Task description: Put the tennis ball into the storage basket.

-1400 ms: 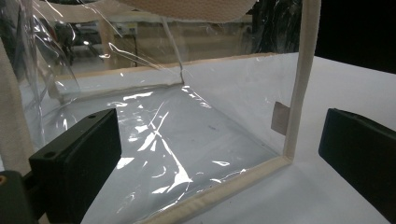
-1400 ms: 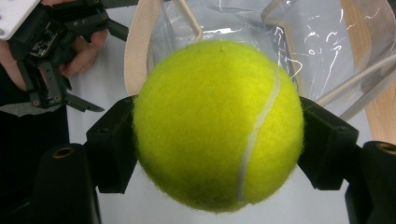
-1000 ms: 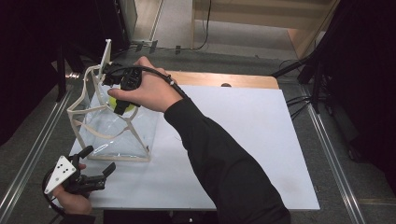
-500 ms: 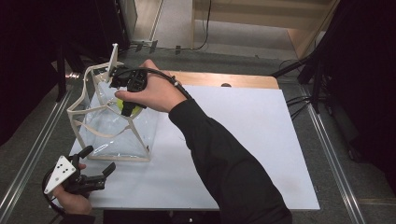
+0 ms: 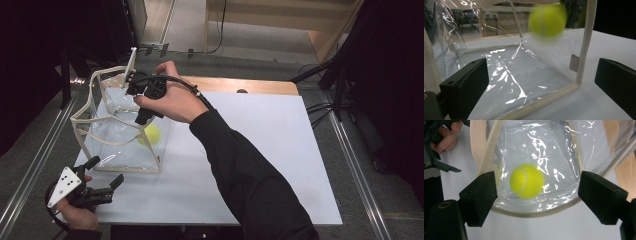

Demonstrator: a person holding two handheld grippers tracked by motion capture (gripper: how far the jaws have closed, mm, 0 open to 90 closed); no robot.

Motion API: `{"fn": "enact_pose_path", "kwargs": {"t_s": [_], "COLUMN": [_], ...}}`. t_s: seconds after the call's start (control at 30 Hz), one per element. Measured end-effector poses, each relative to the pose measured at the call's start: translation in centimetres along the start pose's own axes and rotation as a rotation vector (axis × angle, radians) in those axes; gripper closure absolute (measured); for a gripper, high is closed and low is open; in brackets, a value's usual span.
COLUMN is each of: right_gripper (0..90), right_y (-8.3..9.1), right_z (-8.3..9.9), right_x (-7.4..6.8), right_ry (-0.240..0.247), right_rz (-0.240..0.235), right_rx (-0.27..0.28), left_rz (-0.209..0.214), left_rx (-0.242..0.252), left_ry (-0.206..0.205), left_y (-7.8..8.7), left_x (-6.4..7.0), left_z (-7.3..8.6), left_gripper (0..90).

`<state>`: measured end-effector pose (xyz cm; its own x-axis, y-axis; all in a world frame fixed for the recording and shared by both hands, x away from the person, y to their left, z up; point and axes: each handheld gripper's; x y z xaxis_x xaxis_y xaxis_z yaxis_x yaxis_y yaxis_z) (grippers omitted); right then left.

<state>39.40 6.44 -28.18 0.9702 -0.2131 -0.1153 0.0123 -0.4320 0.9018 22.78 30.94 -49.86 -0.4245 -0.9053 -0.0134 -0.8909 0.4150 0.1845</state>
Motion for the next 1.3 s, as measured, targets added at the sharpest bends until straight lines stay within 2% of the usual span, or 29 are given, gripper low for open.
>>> {"fn": "enact_pose_path", "kwargs": {"t_s": [0.07, 0.4, 0.43, 0.53, 0.93, 1.3], "right_gripper": [8.6, 6.2, 2.0, 1.1, 0.9, 0.0], "right_y": [0.3, 1.5, 1.6, 1.5, -1.0, -3.3], "right_z": [0.3, 2.6, 2.8, 3.5, 7.1, 9.7], "right_x": [-0.1, -0.1, 0.0, 0.0, 0.4, 0.2], "right_ry": [-0.004, -0.045, -0.043, -0.047, -0.07, -0.082], "right_rz": [0.01, -0.011, -0.013, -0.001, 0.001, -0.006], "right_rx": [0.009, 0.097, 0.085, 0.063, 0.054, 0.074], "left_rz": [0.0, 0.0, 0.001, 0.002, 0.001, 0.0], "left_rx": [0.0, -0.002, -0.002, 0.0, -0.004, -0.006], "left_ry": [0.001, -0.006, -0.006, -0.005, -0.012, -0.013], "left_y": [0.0, 0.0, 0.0, -0.1, -0.1, -0.1], "left_x": [0.0, 0.0, 0.1, 0.1, 0.2, 0.3], "left_z": [0.0, 0.0, 0.0, 0.0, 0.0, 0.0], "left_gripper": [0.0, 0.0, 0.0, 0.0, 0.0, 0.0]}}
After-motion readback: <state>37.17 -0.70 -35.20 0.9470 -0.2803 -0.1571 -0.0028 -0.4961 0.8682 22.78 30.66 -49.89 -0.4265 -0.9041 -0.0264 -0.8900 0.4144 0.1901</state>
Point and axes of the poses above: each handheld gripper's, and its own axes: y roughly backward along the jaws, z roughly out of its underside, x roughly to its right, and after that the axes turned 12 degrees about -z, right-handed
